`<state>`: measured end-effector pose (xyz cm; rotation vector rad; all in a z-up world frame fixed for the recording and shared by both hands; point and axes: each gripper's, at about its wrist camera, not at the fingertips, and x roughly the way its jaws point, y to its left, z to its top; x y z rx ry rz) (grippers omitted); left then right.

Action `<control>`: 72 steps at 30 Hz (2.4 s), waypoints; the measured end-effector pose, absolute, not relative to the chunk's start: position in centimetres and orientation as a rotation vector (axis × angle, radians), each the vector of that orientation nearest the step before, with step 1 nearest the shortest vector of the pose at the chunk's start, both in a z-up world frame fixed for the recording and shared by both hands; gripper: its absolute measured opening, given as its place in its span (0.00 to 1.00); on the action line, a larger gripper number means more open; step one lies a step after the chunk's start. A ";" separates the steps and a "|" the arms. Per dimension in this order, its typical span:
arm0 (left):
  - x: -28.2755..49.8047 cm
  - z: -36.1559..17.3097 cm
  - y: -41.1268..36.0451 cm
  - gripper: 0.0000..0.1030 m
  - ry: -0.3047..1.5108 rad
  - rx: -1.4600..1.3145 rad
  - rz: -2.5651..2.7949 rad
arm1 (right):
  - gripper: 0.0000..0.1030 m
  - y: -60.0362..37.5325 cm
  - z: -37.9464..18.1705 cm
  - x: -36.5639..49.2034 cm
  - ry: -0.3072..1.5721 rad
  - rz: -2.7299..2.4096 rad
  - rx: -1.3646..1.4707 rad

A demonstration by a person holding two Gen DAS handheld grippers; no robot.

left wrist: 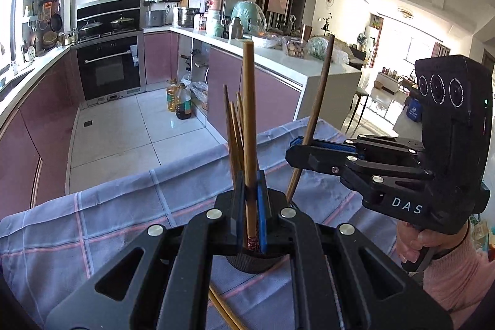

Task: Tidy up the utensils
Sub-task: 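Lower the chopstick into the mesh cup and open the left tool, then move the open left tool back to the chopstick pile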

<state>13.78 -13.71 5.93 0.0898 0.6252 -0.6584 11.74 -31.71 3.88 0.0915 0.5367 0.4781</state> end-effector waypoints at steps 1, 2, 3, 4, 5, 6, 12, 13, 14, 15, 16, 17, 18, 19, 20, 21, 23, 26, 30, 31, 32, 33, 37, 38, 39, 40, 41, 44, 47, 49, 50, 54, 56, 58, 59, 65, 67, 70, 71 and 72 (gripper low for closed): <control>13.9 5.5 -14.0 0.07 0.644 0.100 -0.661 | 0.06 -31.5 3.5 12.0 0.556 0.480 0.091; 14.1 5.0 -14.2 0.07 0.659 0.105 -0.657 | 0.06 -31.4 3.1 12.3 0.570 0.477 0.094; 14.3 4.7 -14.4 0.07 0.670 0.109 -0.656 | 0.06 -31.4 2.8 12.5 0.582 0.475 0.097; 14.5 4.3 -14.6 0.07 0.686 0.115 -0.659 | 0.06 -31.3 2.4 13.0 0.598 0.475 0.101; 14.7 4.0 -14.8 0.07 0.699 0.119 -0.655 | 0.06 -31.3 2.1 13.2 0.607 0.470 0.103; 15.1 3.7 -15.0 0.08 0.708 0.122 -0.653 | 0.06 -31.2 1.8 13.5 0.617 0.464 0.108; 17.3 2.7 -14.9 0.08 0.742 0.132 -0.642 | 0.06 -31.5 1.1 14.2 0.629 0.439 0.133; 17.5 2.6 -15.0 0.08 0.741 0.133 -0.640 | 0.06 -31.4 1.1 14.1 0.630 0.438 0.134; 17.7 2.5 -15.0 0.08 0.741 0.132 -0.642 | 0.07 -31.4 1.1 14.1 0.630 0.434 0.133; 17.9 2.5 -15.0 0.09 0.742 0.128 -0.644 | 0.07 -31.5 1.0 14.2 0.631 0.431 0.135; 18.0 2.5 -15.1 0.09 0.740 0.125 -0.643 | 0.07 -31.6 1.1 14.3 0.632 0.430 0.137; 17.9 2.6 -15.1 0.11 0.737 0.123 -0.639 | 0.07 -31.6 1.1 14.4 0.632 0.426 0.138; 17.7 2.6 -15.1 0.13 0.732 0.121 -0.639 | 0.07 -31.7 1.0 14.4 0.631 0.423 0.139; 17.6 2.6 -15.0 0.15 0.728 0.121 -0.640 | 0.07 -31.7 1.0 14.4 0.629 0.419 0.141; 17.5 2.6 -14.9 0.15 0.721 0.121 -0.638 | 0.07 -31.6 1.0 14.3 0.628 0.416 0.142; 17.3 2.7 -14.7 0.18 0.716 0.118 -0.635 | 0.07 -31.6 0.9 14.2 0.627 0.415 0.141; 17.0 2.8 -14.3 0.20 0.711 0.109 -0.626 | 0.07 -31.7 0.9 14.2 0.625 0.414 0.146; 16.6 2.9 -13.4 0.20 0.701 0.086 -0.616 | 0.07 -31.9 0.8 14.1 0.624 0.413 0.153; 15.5 2.9 -11.7 0.28 0.674 0.060 -0.595 | 0.12 -31.8 0.9 12.9 0.605 0.433 0.158; 15.1 2.9 -11.3 0.32 0.668 0.058 -0.588 | 0.17 -31.8 1.0 12.5 0.598 0.441 0.159; 14.7 2.8 -10.9 0.36 0.662 0.056 -0.581 | 0.20 -31.8 1.1 12.0 0.590 0.453 0.160; 14.2 2.7 -10.4 0.41 0.652 0.056 -0.573 | 0.21 -31.7 1.3 11.4 0.579 0.467 0.159; 11.8 2.4 -8.2 0.52 0.611 0.061 -0.545 | 0.28 -31.0 1.8 8.6 0.533 0.523 0.132; 11.4 2.1 -7.6 0.54 0.607 0.062 -0.535 | 0.28 -30.7 1.8 7.9 0.527 0.544 0.121; 10.9 1.8 -7.0 0.55 0.606 0.067 -0.515 | 0.29 -30.3 1.7 7.2 0.526 0.566 0.113; 10.6 1.5 -6.5 0.56 0.608 0.071 -0.503 | 0.32 -29.9 1.5 6.6 0.531 0.590 0.105; 10.3 1.0 -6.0 0.57 0.617 0.070 -0.495 | 0.34 -29.4 1.1 6.1 0.541 0.608 0.098; 9.6 -0.6 -4.6 0.61 0.648 0.072 -0.455 | 0.34 -27.5 -1.1 5.3 0.613 0.646 0.071; 9.4 -2.4 -3.3 0.66 0.698 0.028 -0.437 | 0.34 -25.8 -3.9 5.4 0.703 0.652 0.058; 9.3 -3.7 -2.7 0.66 0.731 0.013 -0.423 | 0.34 -24.8 -5.7 5.6 0.766 0.655 0.056; 9.2 -4.3 -2.4 0.66 0.743 0.012 -0.415 | 0.34 -24.2 -6.5 5.6 0.788 0.650 0.046; 8.8 -6.0 -1.9 0.66 0.775 0.007 -0.399 | 0.34 -22.8 -8.3 5.7 0.839 0.638 0.028; 8.7 -6.6 -1.7 0.66 0.782 0.007 -0.391 | 0.34 -22.4 -8.8 5.7 0.853 0.628 0.021; 8.7 -7.0 -1.7 0.66 0.790 0.001 -0.393 | 0.34 -22.2 -9.1 5.7 0.859 0.614 0.007; 8.8 -7.1 -1.8 0.65 0.792 0.002 -0.392 | 0.34 -22.1 -9.1 5.7 0.862 0.607 -0.002; 8.8 -7.5 -2.2 0.65 0.810 0.005 -0.396 | 0.34 -21.5 -9.5 5.9 0.876 0.585 -0.023; 8.9 -7.7 -2.2 0.65 0.816 0.005 -0.399 | 0.34 -21.4 -9.5 6.0 0.877 0.579 -0.031; 8.9 -7.9 -2.3 0.65 0.821 0.004 -0.399 | 0.33 -21.4 -9.6 6.1 0.882 0.571 -0.036; 9.0 -7.9 -2.3 0.65 0.823 0.004 -0.399 | 0.32 -21.6 -9.7 6.2 0.883 0.569 -0.037; 9.0 -8.0 -2.3 0.65 0.825 0.004 -0.400 | 0.32 -21.6 -9.7 6.2 0.886 0.566 -0.035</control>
